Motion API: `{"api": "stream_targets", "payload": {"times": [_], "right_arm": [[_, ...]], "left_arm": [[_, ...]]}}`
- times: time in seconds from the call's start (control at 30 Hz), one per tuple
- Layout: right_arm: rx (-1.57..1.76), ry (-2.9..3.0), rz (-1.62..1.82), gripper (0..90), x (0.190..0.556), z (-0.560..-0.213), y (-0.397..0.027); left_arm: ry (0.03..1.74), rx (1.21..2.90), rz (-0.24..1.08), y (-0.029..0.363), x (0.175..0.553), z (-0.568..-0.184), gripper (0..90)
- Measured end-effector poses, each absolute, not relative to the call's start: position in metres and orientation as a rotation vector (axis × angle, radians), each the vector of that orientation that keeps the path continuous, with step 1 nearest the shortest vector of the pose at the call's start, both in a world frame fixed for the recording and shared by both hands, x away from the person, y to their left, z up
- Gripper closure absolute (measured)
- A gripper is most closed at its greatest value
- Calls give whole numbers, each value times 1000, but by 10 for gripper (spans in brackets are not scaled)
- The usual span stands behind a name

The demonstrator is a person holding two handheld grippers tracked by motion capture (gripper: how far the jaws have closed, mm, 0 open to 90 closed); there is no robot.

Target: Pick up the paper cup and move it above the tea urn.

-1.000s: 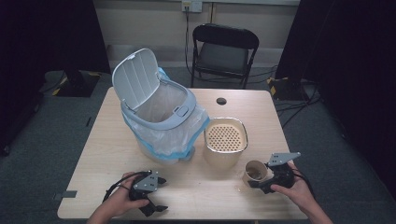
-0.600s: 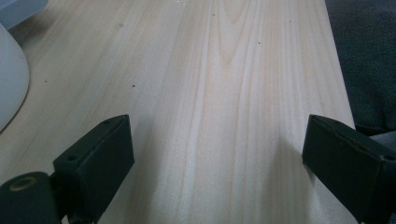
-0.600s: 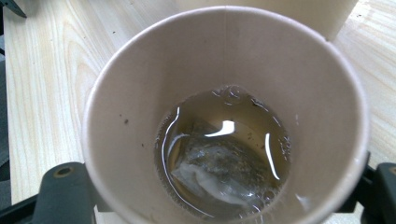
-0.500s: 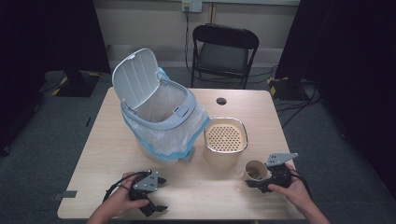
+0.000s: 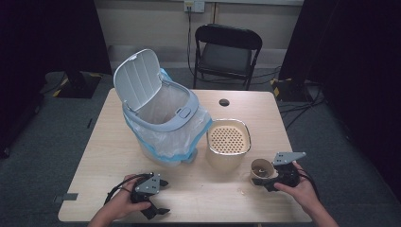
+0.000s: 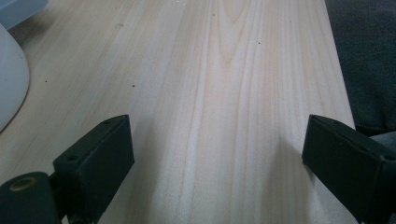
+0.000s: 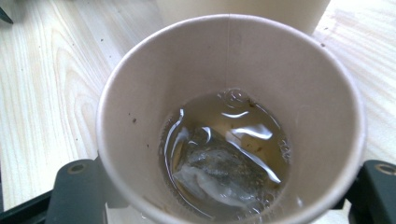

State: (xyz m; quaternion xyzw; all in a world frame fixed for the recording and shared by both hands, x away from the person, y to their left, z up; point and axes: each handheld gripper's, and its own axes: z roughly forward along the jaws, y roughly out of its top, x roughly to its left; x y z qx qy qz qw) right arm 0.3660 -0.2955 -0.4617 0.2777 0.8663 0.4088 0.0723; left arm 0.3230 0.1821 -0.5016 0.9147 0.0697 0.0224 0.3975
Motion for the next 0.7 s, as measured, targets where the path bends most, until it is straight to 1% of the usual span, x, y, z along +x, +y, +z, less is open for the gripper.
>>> {"api": "stream_targets", "payload": {"times": [0.7], "right_arm": [[858, 2568, 1200, 274, 387, -431, -305]], "left_arm": [[175, 2312, 57, 182, 323, -502, 83]]}}
